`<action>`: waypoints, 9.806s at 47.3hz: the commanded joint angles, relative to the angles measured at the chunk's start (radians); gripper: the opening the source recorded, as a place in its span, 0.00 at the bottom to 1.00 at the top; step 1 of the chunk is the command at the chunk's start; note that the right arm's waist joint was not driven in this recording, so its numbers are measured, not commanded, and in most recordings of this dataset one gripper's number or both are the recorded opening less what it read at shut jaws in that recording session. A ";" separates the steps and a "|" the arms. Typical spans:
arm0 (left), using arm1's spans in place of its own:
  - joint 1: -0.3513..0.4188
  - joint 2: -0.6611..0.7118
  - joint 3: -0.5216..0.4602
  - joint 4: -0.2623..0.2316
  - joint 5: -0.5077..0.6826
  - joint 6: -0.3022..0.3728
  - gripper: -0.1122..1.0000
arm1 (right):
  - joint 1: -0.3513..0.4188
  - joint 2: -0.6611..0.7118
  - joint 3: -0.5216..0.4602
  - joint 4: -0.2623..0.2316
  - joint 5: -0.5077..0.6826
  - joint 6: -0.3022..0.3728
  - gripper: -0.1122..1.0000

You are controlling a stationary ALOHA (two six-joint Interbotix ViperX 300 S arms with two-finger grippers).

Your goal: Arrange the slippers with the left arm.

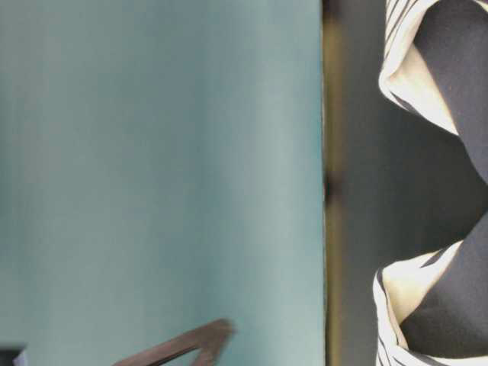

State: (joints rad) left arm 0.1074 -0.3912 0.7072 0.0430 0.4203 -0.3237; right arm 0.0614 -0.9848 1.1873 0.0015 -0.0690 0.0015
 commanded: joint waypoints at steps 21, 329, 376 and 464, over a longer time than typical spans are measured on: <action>0.029 0.334 -0.192 0.003 0.387 -0.124 0.88 | 0.000 -0.002 0.034 0.018 -0.008 0.006 0.10; 0.002 0.778 -0.630 0.011 0.204 0.163 0.71 | 0.002 -0.086 0.115 0.029 -0.078 0.026 0.10; -0.020 0.281 -0.242 0.011 -0.101 0.221 0.88 | 0.002 -0.095 0.120 0.029 -0.081 0.023 0.10; -0.063 -0.431 0.360 0.011 -0.351 0.209 0.88 | 0.002 -0.120 0.147 0.029 -0.029 0.026 0.10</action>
State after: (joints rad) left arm 0.0476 -0.8130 1.0707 0.0522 0.0782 -0.1166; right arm 0.0629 -1.0999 1.3407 0.0291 -0.1104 0.0199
